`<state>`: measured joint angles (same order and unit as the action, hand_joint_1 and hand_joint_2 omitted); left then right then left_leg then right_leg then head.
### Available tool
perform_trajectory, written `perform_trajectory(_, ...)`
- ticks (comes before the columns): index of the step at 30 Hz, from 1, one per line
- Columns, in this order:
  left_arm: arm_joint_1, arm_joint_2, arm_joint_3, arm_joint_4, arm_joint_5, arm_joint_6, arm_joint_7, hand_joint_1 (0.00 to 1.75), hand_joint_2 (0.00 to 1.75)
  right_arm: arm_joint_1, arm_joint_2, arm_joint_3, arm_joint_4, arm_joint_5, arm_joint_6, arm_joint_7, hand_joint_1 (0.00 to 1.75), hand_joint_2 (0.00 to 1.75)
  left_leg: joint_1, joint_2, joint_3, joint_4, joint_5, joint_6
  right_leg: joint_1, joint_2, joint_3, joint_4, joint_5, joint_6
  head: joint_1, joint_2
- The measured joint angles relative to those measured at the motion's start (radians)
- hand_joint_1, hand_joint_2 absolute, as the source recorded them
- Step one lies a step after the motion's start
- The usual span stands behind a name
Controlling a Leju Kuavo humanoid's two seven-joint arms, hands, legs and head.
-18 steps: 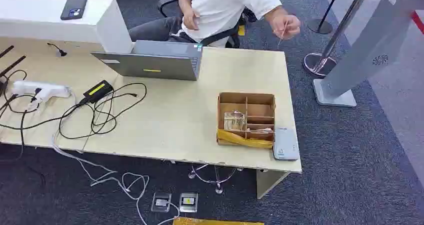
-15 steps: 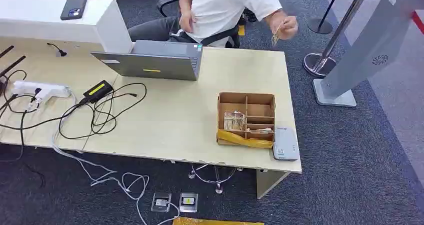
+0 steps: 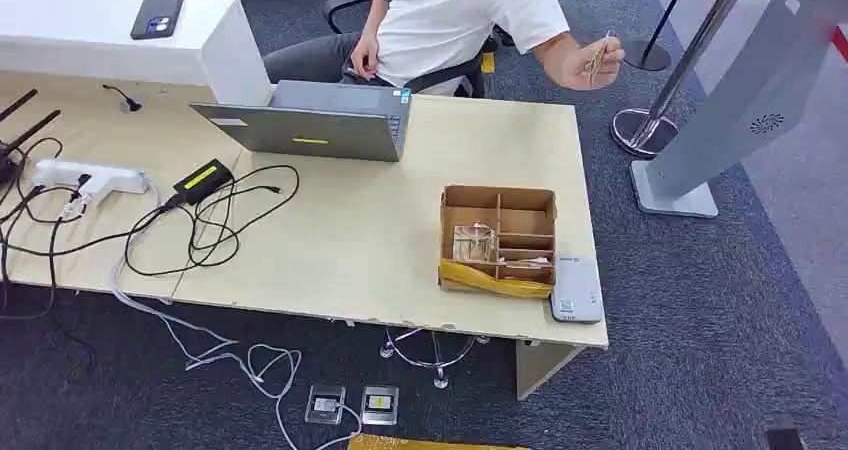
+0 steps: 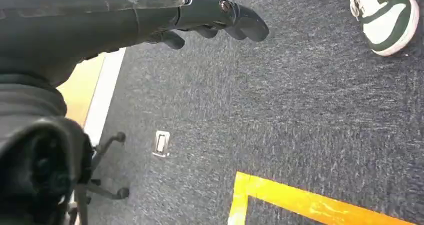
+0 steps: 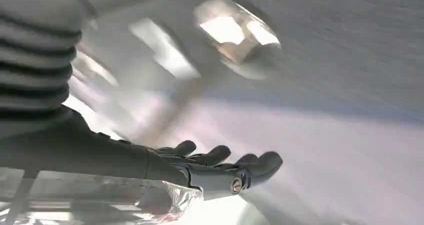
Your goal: Pass the card to the sensor for recognition and then transmit it.
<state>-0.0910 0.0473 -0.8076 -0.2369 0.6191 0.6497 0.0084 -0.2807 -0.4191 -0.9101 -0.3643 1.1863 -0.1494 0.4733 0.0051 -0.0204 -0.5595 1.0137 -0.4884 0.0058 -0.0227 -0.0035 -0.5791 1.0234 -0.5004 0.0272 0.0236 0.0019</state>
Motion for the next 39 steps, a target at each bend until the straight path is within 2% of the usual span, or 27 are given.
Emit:
perform_trajectory(1, 0.0, 0.0, -0.006, 0.0, 0.002, -0.001, -0.002, 0.0, 0.0, 0.05, -0.038, 0.067, -0.097, -0.13, 0.028, 0.119, 0.0, 1.75, -0.005, -0.006, -0.003, -0.001, 0.001, 0.001, -0.005, -0.007, 0.0, 0.003, -0.002, 0.002, 0.0, 0.0)
perform_trajectory(2, 0.005, 0.0, -0.009, 0.0, 0.005, -0.002, -0.004, 0.0, 0.0, 0.085, -0.08, 0.136, -0.2, -0.217, 0.033, 0.185, 0.0, 1.75, -0.01, -0.005, -0.007, -0.001, 0.001, 0.002, -0.01, -0.005, -0.006, 0.009, -0.002, 0.002, -0.001, 0.0)
perform_trajectory(3, 0.009, 0.0, -0.011, 0.0, 0.008, -0.002, -0.004, 0.0, 0.0, 0.092, -0.121, 0.198, -0.286, -0.253, 0.045, 0.209, 0.0, 1.75, -0.012, 0.003, -0.008, -0.001, -0.001, 0.0, -0.012, 0.004, -0.011, 0.011, -0.001, 0.001, -0.002, 0.0)
perform_trajectory(4, 0.008, 0.0, -0.013, 0.001, 0.008, -0.003, -0.004, 0.0, 0.0, 0.09, -0.162, 0.261, -0.364, -0.27, 0.071, 0.21, 0.0, 1.75, -0.012, 0.019, -0.007, -0.001, -0.002, 0.001, -0.012, 0.019, -0.013, 0.011, 0.0, 0.0, -0.002, 0.0)
perform_trajectory(5, 0.003, 0.0, -0.016, 0.001, 0.009, -0.003, -0.004, 0.0, 0.0, 0.093, -0.193, 0.309, -0.426, -0.269, 0.097, 0.212, 0.0, 1.75, -0.011, 0.023, -0.02, -0.001, -0.005, 0.002, -0.011, 0.023, -0.011, 0.01, 0.001, 0.001, 0.0, 0.0)
perform_trajectory(6, -0.005, 0.0, -0.021, 0.001, 0.01, -0.004, -0.005, 0.0, 0.0, 0.092, -0.221, 0.347, -0.48, -0.254, 0.132, 0.212, 0.0, 1.75, -0.01, 0.023, -0.018, -0.002, -0.009, 0.003, -0.01, 0.023, -0.007, 0.01, 0.0, 0.001, 0.0, 0.0)
perform_trajectory(9, -0.014, 0.0, -0.033, 0.0, 0.02, -0.007, -0.013, 0.0, 0.0, 0.063, -0.284, 0.49, -0.683, -0.22, 0.25, 0.215, 0.0, 1.75, -0.012, 0.022, -0.018, -0.001, -0.007, 0.004, -0.012, 0.022, -0.01, 0.01, 0.0, 0.001, -0.002, 0.0)
perform_trajectory(11, -0.015, 0.0, -0.037, 0.0, 0.021, -0.008, -0.019, 0.0, 0.0, 0.018, -0.319, 0.552, -0.787, -0.204, 0.309, 0.217, 0.0, 1.75, -0.012, 0.019, -0.019, -0.001, -0.003, 0.006, -0.011, 0.017, -0.009, 0.01, 0.0, 0.002, -0.001, 0.0)
perform_trajectory(16, -0.009, -0.002, -0.049, 0.001, 0.028, -0.01, -0.029, 0.0, 0.0, -0.108, -0.377, 0.715, -0.963, -0.203, 0.364, 0.218, 0.0, 1.75, -0.01, 0.006, -0.021, -0.001, 0.001, 0.006, -0.01, 0.004, -0.009, 0.011, 0.0, 0.002, 0.0, 0.0)
perform_trajectory(22, -0.01, -0.003, -0.063, 0.0, 0.031, -0.011, -0.04, 0.0, 0.0, -0.279, -0.395, 0.935, -1.044, -0.264, 0.333, 0.218, 0.0, 1.75, -0.009, 0.004, -0.023, -0.001, 0.0, 0.006, -0.009, 0.003, -0.01, 0.011, -0.001, 0.001, -0.002, 0.0)
perform_trajectory(25, -0.01, -0.006, -0.069, 0.0, 0.031, -0.011, -0.04, 0.0, 0.0, -0.368, -0.393, 1.051, -1.048, -0.308, 0.284, 0.215, 0.0, 1.75, -0.009, 0.004, -0.024, -0.001, 0.001, 0.006, -0.009, 0.003, -0.01, 0.011, -0.002, 0.001, -0.001, 0.0)
perform_trajectory(28, -0.01, -0.006, -0.082, 0.0, 0.034, -0.011, -0.04, 0.0, 0.0, -0.484, -0.387, 1.209, -1.046, -0.34, 0.23, 0.182, 0.0, 1.75, -0.009, 0.004, -0.025, -0.001, 0.001, 0.006, -0.008, 0.003, -0.01, 0.011, -0.001, 0.001, 0.0, 0.0)
perform_trajectory(32, -0.014, -0.006, -0.093, 0.0, 0.039, -0.011, -0.04, 0.0, 0.0, -0.638, -0.331, 1.434, -1.03, -0.372, 0.189, 0.133, 0.0, 1.75, -0.007, 0.004, -0.024, -0.001, 0.002, 0.004, -0.006, 0.004, -0.01, 0.011, -0.001, 0.001, 0.0, 0.0)
perform_trajectory(34, -0.015, -0.006, -0.104, 0.0, 0.041, -0.01, -0.04, 0.0, 0.0, -0.703, -0.284, 1.55, -1.008, -0.383, 0.159, 0.107, 0.0, 1.75, -0.005, 0.003, -0.025, -0.001, 0.002, 0.003, -0.005, 0.003, -0.011, 0.011, -0.001, 0.001, -0.001, 0.0)
perform_trajectory(39, -0.015, -0.006, -0.115, 0.0, 0.041, -0.011, -0.04, 0.0, 0.0, -0.781, -0.178, 1.739, -0.961, -0.411, 0.071, 0.052, 0.0, 1.75, -0.003, 0.002, -0.025, -0.001, 0.003, 0.002, -0.003, 0.002, -0.01, 0.011, -0.002, 0.0, -0.001, 0.0)
